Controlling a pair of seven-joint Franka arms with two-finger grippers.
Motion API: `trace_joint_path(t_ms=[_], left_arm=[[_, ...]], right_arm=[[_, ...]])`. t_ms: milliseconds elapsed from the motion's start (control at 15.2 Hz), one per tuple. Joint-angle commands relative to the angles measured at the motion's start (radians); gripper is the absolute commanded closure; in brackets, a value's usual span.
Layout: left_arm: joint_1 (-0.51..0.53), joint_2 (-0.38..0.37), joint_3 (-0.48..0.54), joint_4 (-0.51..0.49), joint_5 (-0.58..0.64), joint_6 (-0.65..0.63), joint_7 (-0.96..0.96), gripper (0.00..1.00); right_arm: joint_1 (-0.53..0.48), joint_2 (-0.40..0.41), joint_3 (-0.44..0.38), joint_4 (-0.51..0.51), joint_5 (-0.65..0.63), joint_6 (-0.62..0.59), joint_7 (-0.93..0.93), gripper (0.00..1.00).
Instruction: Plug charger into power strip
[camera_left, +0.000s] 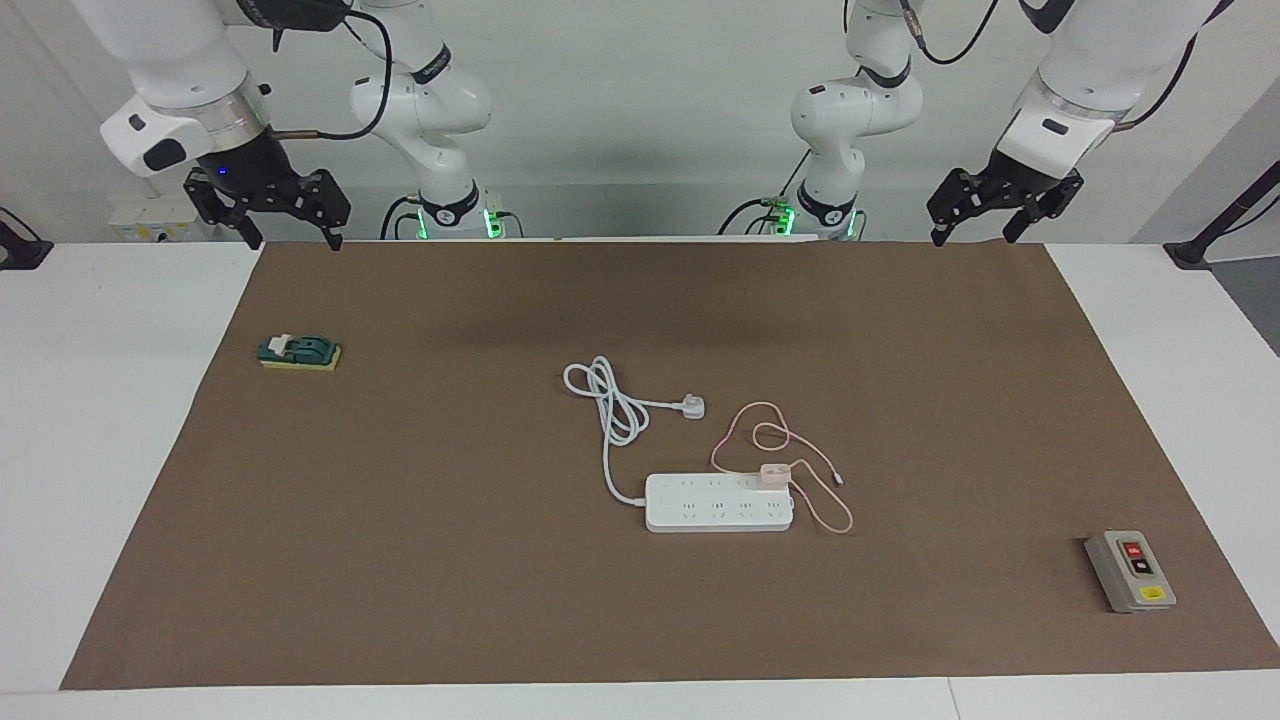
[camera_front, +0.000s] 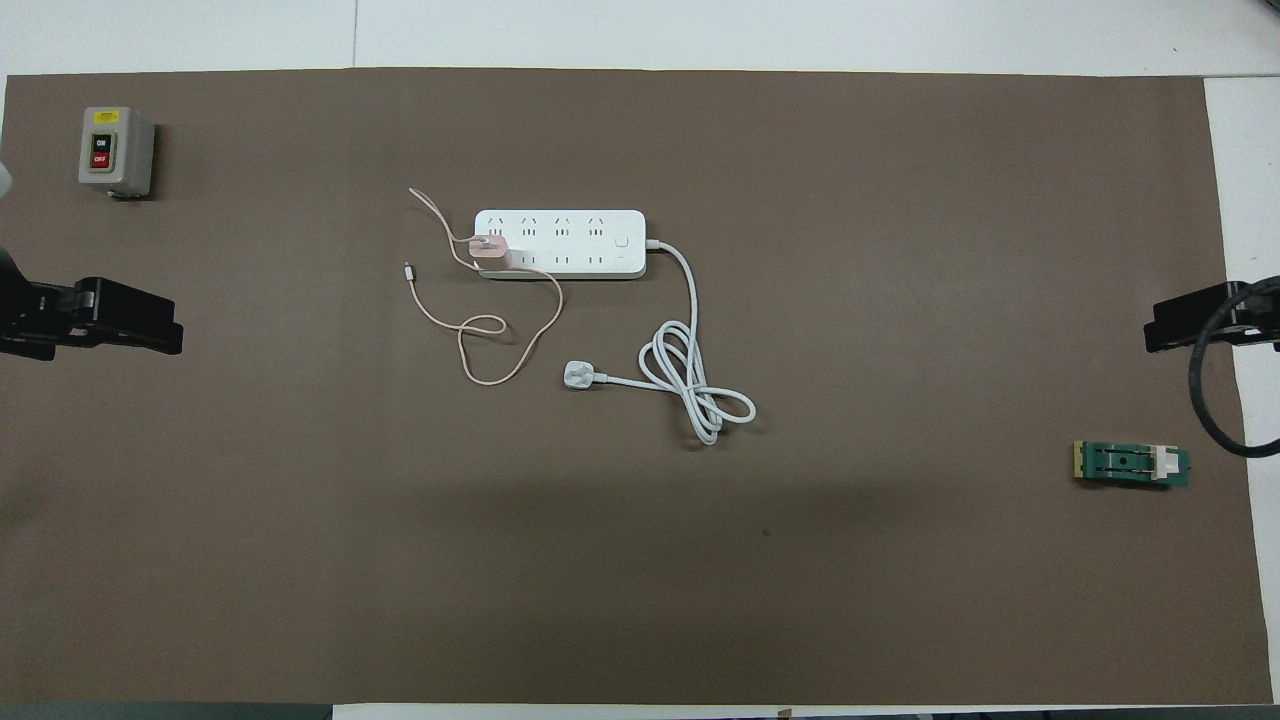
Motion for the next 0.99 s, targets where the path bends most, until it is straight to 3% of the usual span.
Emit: trace_joint_path(t_ms=[0,460,921], left_arm=[[-0.015,0.016,0.002,-0.009,0.018,0.019,-0.002,0.0],[-0.193,0.019,0.221,-0.017,0.023,0.033,0.018,0.0],[-0.187,0.052,0.215,-0.009,0.023,0.014,0.019,0.0]], right_arm=[[-0.019,-0.002,0.012,0.001,0.013,-0.012,0.013,0.0],[-0.018,-0.002,0.012,0.001,0.012,-0.012,0.011,0.0],[-0.019,-0.002,0.012,0.001,0.013,-0.012,0.013,0.0]])
